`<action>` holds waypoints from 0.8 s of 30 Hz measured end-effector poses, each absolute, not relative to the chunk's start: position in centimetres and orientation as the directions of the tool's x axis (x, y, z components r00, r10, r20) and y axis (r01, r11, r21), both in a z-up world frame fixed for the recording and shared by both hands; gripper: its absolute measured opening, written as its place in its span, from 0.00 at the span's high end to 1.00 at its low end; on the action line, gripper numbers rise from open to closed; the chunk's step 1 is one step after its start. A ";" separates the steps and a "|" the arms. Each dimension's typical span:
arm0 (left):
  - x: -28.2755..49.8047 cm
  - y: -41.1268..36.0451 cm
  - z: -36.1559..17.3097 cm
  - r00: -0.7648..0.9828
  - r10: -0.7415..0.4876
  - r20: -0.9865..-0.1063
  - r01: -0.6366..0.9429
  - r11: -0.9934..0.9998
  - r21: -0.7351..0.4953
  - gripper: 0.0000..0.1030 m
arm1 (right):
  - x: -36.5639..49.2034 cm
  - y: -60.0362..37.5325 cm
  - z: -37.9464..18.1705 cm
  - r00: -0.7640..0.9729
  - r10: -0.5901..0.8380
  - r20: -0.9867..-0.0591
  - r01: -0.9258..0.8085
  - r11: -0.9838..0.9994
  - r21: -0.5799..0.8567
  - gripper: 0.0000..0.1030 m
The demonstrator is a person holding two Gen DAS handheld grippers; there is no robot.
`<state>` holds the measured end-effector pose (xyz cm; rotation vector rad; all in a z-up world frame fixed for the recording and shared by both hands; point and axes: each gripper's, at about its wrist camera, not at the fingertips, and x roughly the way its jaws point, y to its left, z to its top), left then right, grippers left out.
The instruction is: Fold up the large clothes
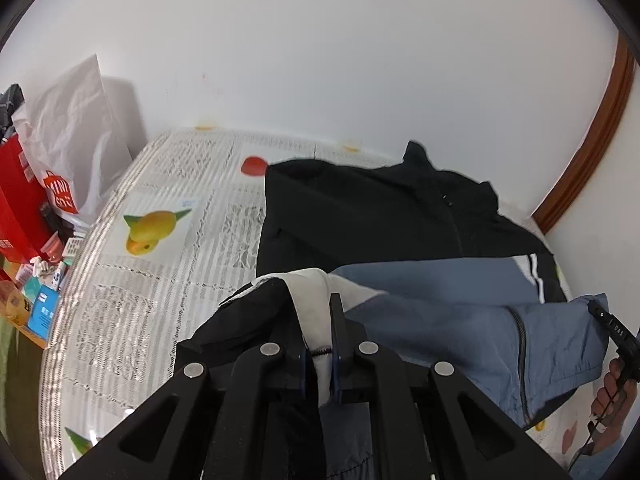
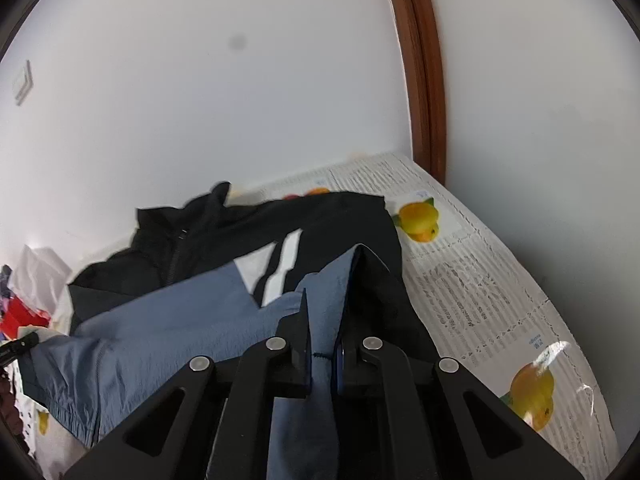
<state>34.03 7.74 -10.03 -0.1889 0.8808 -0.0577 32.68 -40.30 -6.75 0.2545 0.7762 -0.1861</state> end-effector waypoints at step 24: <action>29.4 9.2 -8.2 0.638 -0.109 -0.762 0.034 0.993 -0.113 0.44 | 24.5 -43.5 -7.3 0.583 -0.167 -0.795 0.286 0.958 0.009 0.61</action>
